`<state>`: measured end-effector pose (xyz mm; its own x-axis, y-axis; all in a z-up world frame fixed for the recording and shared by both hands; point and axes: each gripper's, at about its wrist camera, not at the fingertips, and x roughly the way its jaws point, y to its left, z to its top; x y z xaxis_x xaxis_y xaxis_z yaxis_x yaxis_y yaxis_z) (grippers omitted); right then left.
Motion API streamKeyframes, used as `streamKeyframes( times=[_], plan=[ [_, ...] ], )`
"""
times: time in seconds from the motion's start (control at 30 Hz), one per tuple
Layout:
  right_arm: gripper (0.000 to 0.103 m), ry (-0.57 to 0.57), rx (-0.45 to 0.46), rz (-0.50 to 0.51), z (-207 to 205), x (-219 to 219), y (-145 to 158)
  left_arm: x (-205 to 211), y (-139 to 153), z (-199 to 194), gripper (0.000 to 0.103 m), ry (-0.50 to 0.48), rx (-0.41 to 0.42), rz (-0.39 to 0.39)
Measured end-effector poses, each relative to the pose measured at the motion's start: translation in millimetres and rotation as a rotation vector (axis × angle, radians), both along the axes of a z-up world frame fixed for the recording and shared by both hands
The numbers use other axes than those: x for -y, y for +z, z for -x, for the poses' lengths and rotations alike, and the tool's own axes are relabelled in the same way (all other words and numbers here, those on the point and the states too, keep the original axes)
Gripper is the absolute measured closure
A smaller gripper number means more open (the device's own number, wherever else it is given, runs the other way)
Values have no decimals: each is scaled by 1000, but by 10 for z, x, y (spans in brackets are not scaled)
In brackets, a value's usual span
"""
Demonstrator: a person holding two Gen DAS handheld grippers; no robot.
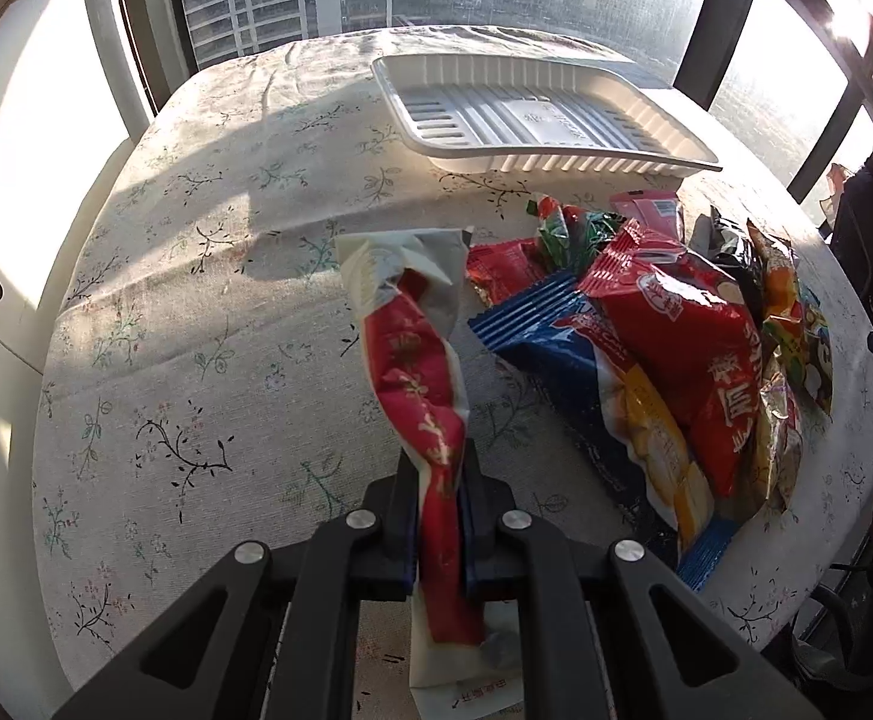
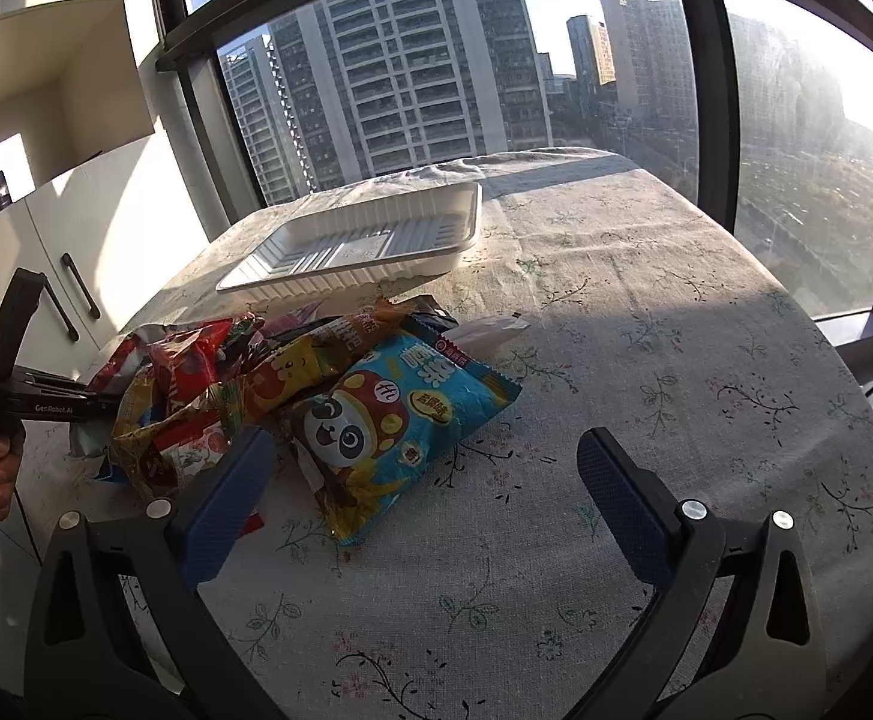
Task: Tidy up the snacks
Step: 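Carry both held packets to the white tray and release them inside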
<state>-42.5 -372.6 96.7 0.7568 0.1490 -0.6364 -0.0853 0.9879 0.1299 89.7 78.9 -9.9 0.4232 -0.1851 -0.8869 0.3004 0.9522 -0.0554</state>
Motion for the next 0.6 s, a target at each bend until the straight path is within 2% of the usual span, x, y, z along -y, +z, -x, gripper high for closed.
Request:
streamKeyframes(
  times=[0.07, 0.17, 0.3, 0.37, 0.6],
  plan=[
    [1, 25, -58, -44, -91, 37, 7, -61, -4, 30, 93, 19, 4, 28],
    [1, 54, -143, -176, -225, 99, -9, -165, -14, 85, 93, 47, 13, 78],
    [1, 68, -261, -236, -415, 50, -113, -213, -24, 181, 93, 63, 34, 101],
    [1, 50, -300, -241, -516, 39, -158, -222, -29, 222, 93, 60, 38, 116],
    [4, 17, -334, -151, -853, -100, -191, -253, -41, 238, 93, 60, 50, 142]
  ],
)
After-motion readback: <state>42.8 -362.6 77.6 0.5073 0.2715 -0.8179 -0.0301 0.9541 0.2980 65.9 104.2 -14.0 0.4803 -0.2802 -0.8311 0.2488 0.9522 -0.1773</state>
